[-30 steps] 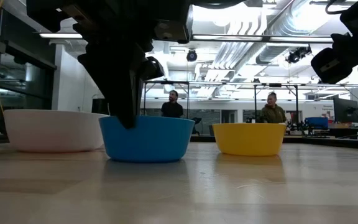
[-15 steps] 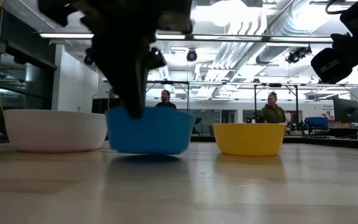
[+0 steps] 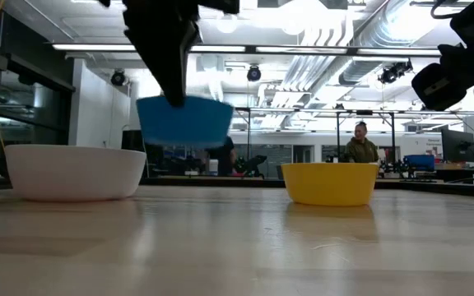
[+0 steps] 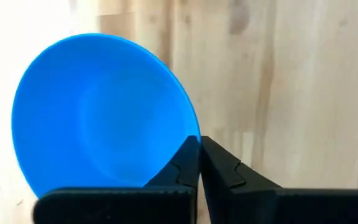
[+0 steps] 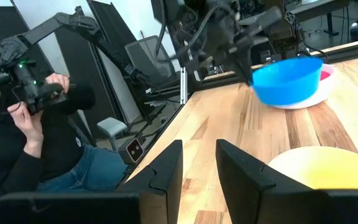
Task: Nest bowls inside each other
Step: Stack the blue bowl on the pink bowl, then stack the violet bowl on the blue bowl
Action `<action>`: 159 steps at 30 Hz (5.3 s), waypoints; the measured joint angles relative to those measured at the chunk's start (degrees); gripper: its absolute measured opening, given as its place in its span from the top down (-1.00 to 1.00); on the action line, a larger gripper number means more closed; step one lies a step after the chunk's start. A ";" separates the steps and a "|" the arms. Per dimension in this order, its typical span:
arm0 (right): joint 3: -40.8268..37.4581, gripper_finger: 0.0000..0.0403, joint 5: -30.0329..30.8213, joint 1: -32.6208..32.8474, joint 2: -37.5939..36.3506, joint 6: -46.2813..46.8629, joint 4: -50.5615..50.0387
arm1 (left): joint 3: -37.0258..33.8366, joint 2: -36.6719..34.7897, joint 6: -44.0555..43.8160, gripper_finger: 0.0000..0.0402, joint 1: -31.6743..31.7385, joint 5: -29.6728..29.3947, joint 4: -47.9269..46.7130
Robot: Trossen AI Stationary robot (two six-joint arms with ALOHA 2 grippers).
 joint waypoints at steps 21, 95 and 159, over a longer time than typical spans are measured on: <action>0.00 0.55 -0.04 0.02 0.02 0.02 0.00 | -18.94 -16.49 -12.73 1.00 -0.11 -2.92 4.98; 0.00 0.55 0.00 0.02 0.02 0.00 0.00 | -36.46 -33.50 -19.79 0.83 -0.02 0.04 11.40; 0.00 0.55 -0.02 0.02 0.01 0.01 0.00 | -36.41 -53.26 4.32 0.84 -0.04 -1.02 20.88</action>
